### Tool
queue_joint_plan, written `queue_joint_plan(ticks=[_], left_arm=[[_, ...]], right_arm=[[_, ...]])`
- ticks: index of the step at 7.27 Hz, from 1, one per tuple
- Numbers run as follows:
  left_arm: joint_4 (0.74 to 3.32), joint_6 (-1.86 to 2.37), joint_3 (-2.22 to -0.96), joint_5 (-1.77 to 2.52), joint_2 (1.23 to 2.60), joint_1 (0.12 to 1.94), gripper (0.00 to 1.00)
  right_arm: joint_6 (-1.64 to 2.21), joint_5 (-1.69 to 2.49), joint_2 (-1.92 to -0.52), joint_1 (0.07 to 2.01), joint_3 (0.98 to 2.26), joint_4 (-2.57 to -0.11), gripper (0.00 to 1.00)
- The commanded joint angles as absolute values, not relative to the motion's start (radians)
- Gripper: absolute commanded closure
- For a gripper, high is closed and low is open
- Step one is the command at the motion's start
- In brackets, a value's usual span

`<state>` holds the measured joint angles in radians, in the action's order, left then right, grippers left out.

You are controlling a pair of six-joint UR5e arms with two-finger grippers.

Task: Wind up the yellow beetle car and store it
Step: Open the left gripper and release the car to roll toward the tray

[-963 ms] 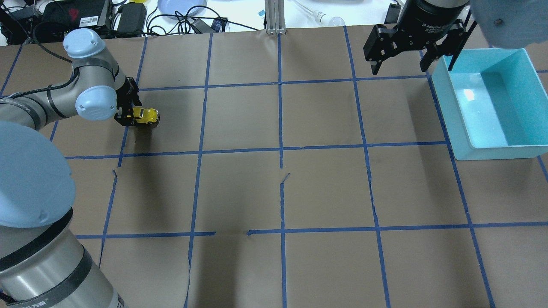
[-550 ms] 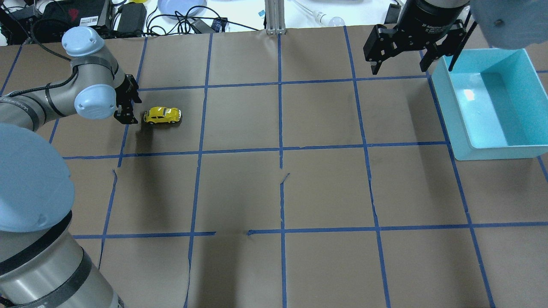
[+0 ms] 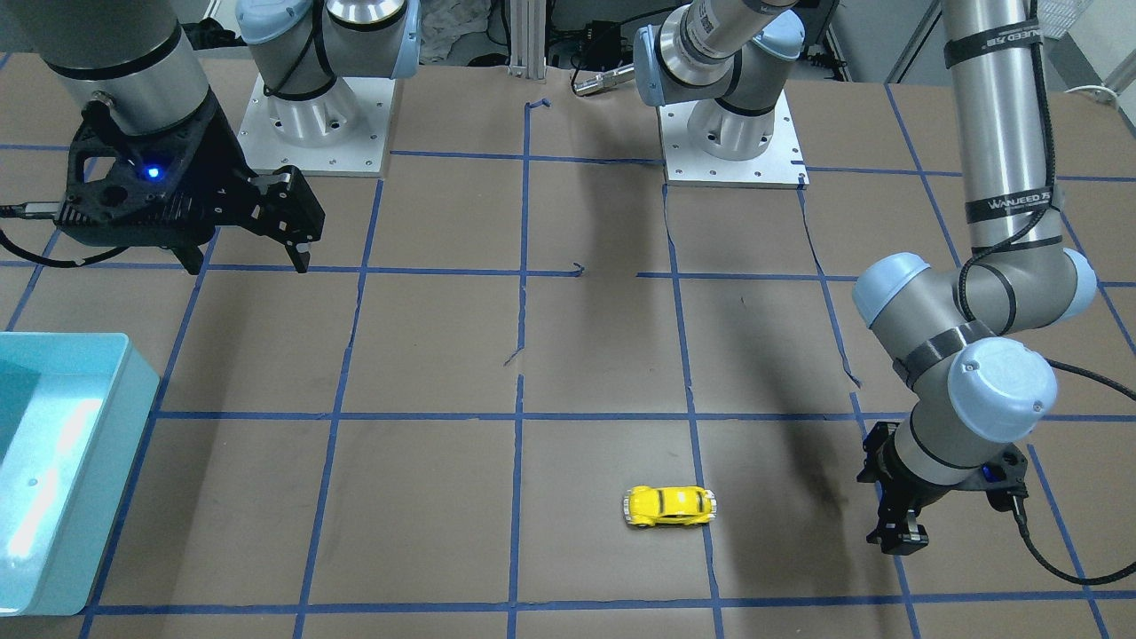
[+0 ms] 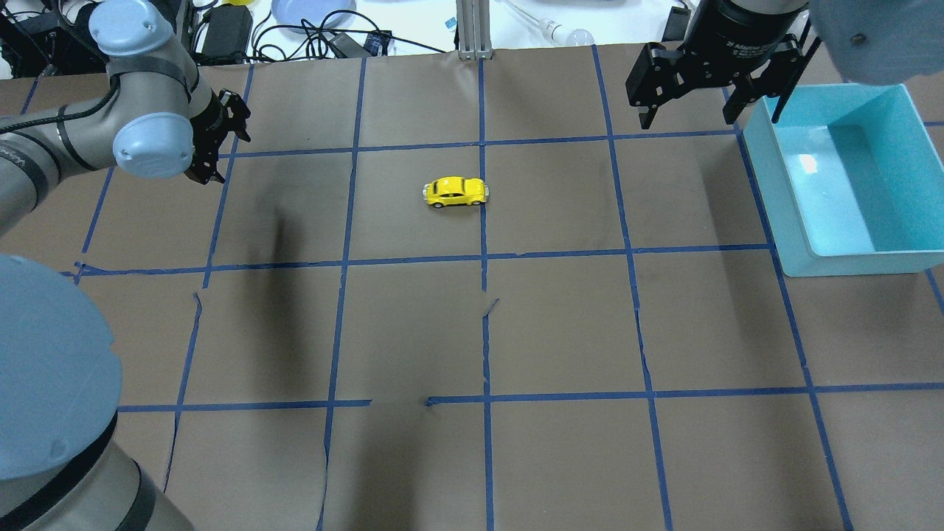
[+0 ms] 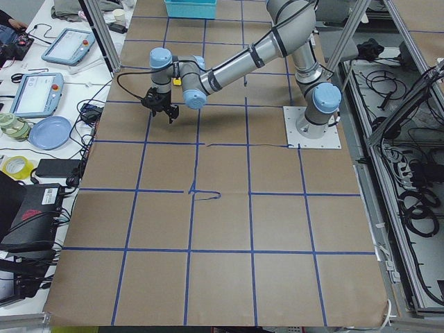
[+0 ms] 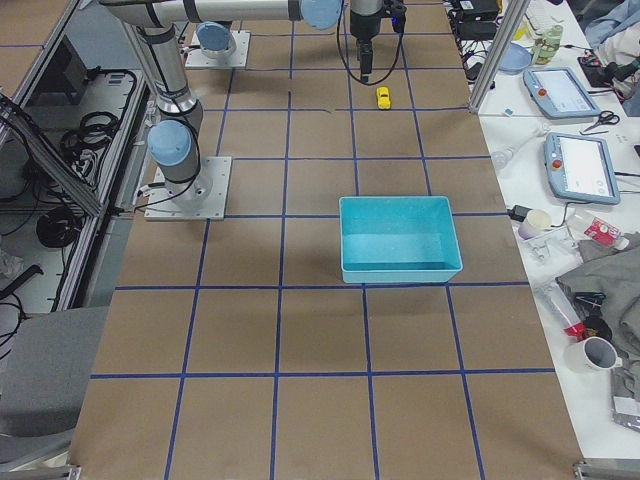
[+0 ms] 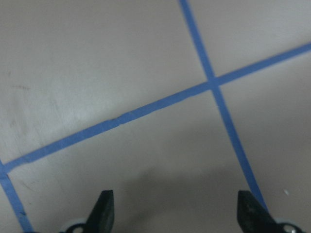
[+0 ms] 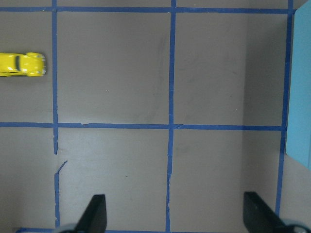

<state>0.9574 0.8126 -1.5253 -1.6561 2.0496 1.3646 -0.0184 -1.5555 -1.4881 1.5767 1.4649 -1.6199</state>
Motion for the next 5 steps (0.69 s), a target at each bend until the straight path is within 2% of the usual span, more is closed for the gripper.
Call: queue_joint_plan(ticks=[1, 5], left_arm=[[1.113, 0.396, -1.459, -1.661, 1.947, 1.371, 0.0], [1.383, 0.063, -1.453, -1.654, 1.813, 1.377, 0.0]], right_arm=[[-0.018, -1.555, -1.488, 1.577, 1.465, -1.62, 0.0], [-0.018, -1.555, -1.488, 1.577, 1.465, -1.62, 0.0]])
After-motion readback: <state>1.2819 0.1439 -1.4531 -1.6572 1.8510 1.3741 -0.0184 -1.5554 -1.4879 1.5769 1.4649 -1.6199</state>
